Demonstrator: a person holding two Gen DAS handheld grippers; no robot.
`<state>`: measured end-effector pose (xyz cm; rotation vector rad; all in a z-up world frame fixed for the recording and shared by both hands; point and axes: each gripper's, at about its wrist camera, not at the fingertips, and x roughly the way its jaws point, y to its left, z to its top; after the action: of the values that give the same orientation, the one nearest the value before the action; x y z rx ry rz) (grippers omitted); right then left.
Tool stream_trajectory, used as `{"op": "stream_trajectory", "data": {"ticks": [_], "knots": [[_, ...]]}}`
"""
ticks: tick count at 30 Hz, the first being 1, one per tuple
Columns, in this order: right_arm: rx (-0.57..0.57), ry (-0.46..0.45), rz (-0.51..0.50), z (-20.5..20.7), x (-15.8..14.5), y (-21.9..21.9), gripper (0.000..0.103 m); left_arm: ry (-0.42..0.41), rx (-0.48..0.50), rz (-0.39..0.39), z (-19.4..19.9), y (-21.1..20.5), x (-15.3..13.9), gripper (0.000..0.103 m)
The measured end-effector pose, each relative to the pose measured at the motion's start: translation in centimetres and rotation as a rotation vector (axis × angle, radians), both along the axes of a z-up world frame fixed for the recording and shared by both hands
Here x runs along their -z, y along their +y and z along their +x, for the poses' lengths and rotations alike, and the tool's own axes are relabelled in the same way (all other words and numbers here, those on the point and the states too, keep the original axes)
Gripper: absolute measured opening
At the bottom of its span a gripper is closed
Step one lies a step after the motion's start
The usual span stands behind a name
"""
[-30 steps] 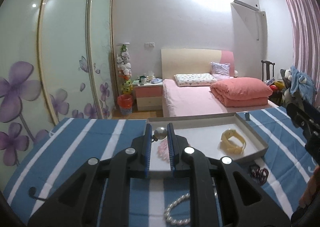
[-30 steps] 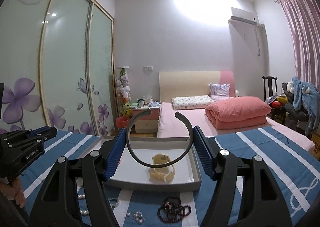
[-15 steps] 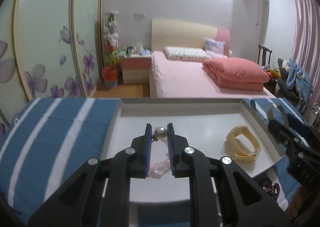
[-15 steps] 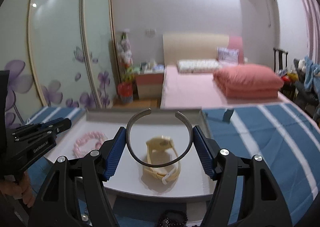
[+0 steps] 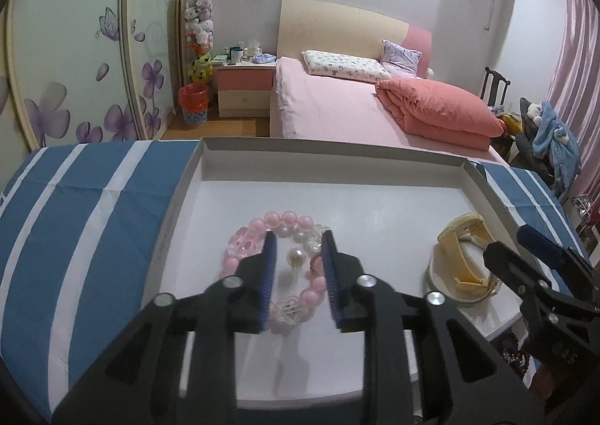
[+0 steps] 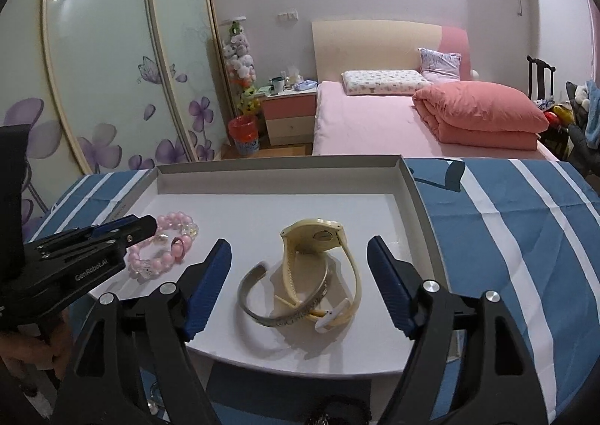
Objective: Organize jewelry
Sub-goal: 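Place the cuff in the tray with the right tool while the left tool drops the pearl earring there, then grasp the pearl bracelet with the left tool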
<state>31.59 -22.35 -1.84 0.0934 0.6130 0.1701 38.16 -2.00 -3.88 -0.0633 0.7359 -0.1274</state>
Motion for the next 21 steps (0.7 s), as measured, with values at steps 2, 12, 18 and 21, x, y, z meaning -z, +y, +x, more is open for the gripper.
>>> {"op": "stream_trajectory", "data": {"ticks": [2,12,18,21], "knots": [[0.001,-0.009,0.008,-0.6,-0.4,-0.1,0.075,-0.007,-0.003,-0.008,-0.3,0.3,-0.4,0.027],[0.009,-0.103,0.036,-4.8,-3.2,-1.7,0.075,-0.056,-0.026,-0.005,-5.2,3.4,-2.8,0.027],[0.001,-0.146,0.037,-9.7,-3.8,-1.7,0.075,-0.065,-0.018,0.012,-10.5,5.1,-3.0,0.032],[-0.002,-0.148,0.044,-11.9,-3.6,-1.8,0.075,-0.043,0.003,0.013,-12.9,5.2,-2.4,0.032]]}}
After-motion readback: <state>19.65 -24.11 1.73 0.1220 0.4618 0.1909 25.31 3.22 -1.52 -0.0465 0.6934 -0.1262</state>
